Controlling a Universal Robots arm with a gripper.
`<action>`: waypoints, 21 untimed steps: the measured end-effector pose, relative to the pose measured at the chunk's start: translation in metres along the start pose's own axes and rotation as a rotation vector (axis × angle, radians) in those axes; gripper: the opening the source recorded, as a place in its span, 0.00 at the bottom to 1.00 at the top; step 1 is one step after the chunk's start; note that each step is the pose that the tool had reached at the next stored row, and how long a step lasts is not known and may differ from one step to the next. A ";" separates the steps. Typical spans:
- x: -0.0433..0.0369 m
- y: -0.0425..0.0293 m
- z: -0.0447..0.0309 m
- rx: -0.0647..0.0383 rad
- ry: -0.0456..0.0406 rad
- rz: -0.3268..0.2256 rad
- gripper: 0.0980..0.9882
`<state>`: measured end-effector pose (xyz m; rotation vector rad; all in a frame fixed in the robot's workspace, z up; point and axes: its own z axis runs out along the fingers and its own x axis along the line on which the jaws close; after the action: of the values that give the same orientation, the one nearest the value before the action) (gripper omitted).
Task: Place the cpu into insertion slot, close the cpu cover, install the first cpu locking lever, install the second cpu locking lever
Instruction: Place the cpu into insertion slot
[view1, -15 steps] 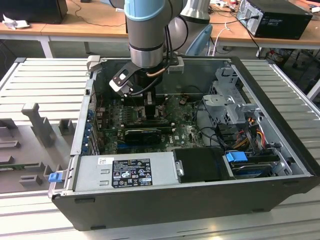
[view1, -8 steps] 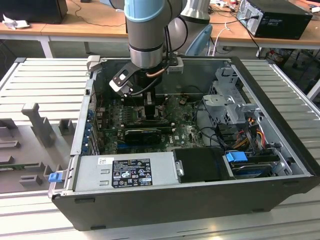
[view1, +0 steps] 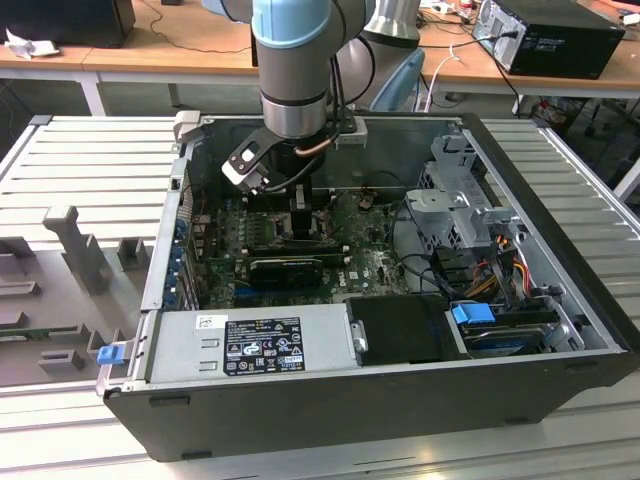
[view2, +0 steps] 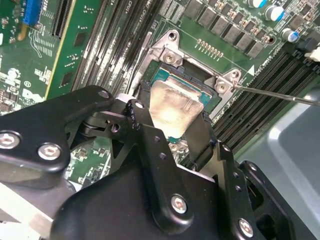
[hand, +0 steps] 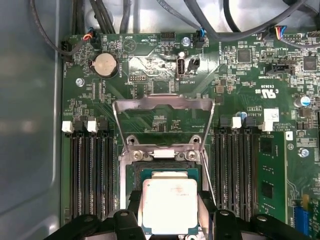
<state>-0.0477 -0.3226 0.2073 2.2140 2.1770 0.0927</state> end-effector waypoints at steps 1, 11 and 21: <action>0.0000 -0.0001 0.0013 0.000 0.0000 0.000 0.48; 0.0022 -0.0003 0.0075 0.001 -0.0011 -0.001 0.48; 0.0022 0.0003 0.0067 0.001 -0.0012 -0.001 0.57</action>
<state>-0.0470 -0.3203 0.2007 2.2128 2.1778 0.0905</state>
